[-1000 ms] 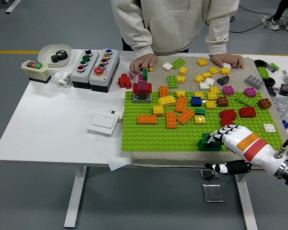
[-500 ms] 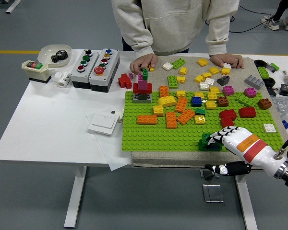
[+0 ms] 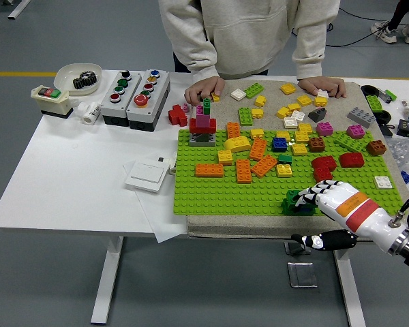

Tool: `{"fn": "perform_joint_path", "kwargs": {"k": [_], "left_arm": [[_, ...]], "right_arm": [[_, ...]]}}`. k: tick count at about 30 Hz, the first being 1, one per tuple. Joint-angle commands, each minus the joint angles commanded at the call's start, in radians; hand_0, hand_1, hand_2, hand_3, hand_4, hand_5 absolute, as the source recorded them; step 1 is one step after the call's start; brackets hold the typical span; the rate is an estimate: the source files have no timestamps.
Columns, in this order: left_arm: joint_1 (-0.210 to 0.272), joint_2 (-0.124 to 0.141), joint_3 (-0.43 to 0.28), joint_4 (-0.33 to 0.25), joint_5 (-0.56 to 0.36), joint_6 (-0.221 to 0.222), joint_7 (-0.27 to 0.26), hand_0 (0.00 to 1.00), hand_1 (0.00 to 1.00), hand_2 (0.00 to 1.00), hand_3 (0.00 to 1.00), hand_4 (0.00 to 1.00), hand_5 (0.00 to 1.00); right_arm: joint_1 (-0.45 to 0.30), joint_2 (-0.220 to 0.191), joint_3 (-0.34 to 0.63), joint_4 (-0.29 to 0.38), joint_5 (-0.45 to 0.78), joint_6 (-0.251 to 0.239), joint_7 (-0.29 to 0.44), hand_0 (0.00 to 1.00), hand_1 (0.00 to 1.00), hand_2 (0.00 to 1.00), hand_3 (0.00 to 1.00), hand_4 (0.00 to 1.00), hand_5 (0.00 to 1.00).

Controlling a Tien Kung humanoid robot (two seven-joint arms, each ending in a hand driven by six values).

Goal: Pick up the brick,pile it on top of brick,press brick,pick up the brick,pile it on top of brick,press brick

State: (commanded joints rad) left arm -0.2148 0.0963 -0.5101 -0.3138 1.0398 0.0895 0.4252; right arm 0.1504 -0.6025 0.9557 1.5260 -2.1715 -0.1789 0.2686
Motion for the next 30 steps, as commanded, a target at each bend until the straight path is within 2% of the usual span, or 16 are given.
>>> {"fn": "perform_joint_path", "kwargs": {"k": [30], "left_arm": [[0.003, -0.002, -0.001, -0.001, 0.002, -0.002, 0.002, 0.653, 0.708, 0.725, 0.586, 0.659, 0.663]], "right_arm": [[-0.008, 0.0, 0.006, 0.008, 0.006, -0.003, -0.001, 0.706, 0.654, 0.7, 0.584, 0.859, 0.728]]}}
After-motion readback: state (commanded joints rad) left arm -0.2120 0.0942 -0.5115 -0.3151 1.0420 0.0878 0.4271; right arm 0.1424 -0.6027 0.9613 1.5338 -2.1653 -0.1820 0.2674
